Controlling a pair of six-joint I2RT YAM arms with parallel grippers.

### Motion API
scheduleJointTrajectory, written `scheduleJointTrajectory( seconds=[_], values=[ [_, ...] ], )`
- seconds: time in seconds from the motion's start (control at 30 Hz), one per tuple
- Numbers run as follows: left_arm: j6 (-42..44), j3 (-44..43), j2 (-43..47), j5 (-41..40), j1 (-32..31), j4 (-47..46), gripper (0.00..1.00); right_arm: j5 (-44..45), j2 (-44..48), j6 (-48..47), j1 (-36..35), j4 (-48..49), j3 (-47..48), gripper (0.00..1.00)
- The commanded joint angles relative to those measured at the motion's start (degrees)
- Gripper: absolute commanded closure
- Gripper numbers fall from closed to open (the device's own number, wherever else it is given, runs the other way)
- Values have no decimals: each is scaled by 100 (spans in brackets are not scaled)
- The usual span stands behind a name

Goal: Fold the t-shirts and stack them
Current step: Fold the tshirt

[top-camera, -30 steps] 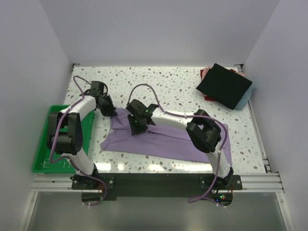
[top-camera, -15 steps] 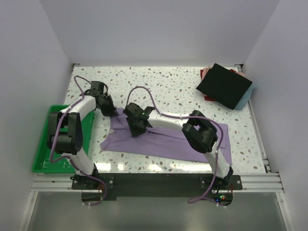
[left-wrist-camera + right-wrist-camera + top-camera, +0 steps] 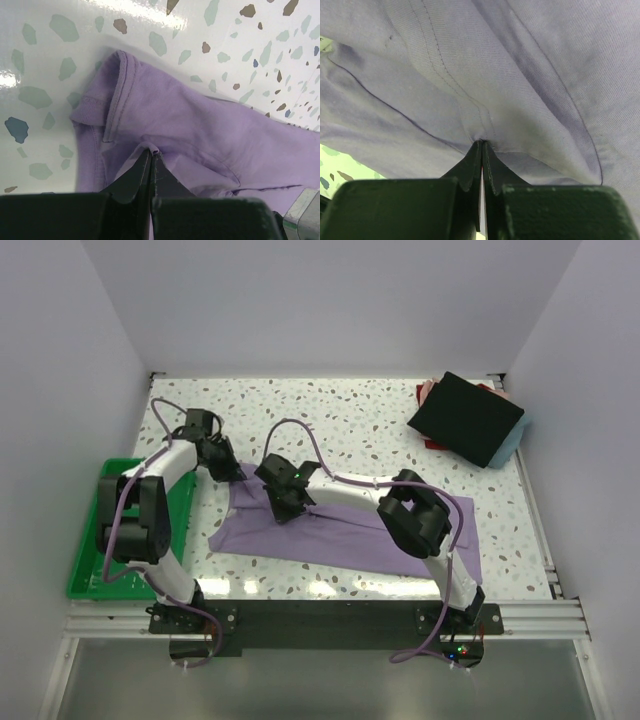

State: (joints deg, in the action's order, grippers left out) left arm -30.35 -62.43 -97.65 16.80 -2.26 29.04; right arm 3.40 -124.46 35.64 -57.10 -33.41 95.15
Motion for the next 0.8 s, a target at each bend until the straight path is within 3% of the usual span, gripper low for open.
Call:
scheduleJointTrajectory(
  seconds=[0.0,0.43,0.67,0.77],
  values=[
    [134,126,395,140,42,-188,100,-23,264,40,23,-184,179,100],
    [-401,1145,1871,-282,-142,49,100,-498,1082,-294,507,-1027,21,100],
    [-1208,1505,2679,-1090,-1231,655,100,-762,1442,-505,656,-1229,-383,100],
    [-1508,1743,3127,-1301,-1373,919,100,-823,1644,-619,656,-1352,-594,100]
  ],
)
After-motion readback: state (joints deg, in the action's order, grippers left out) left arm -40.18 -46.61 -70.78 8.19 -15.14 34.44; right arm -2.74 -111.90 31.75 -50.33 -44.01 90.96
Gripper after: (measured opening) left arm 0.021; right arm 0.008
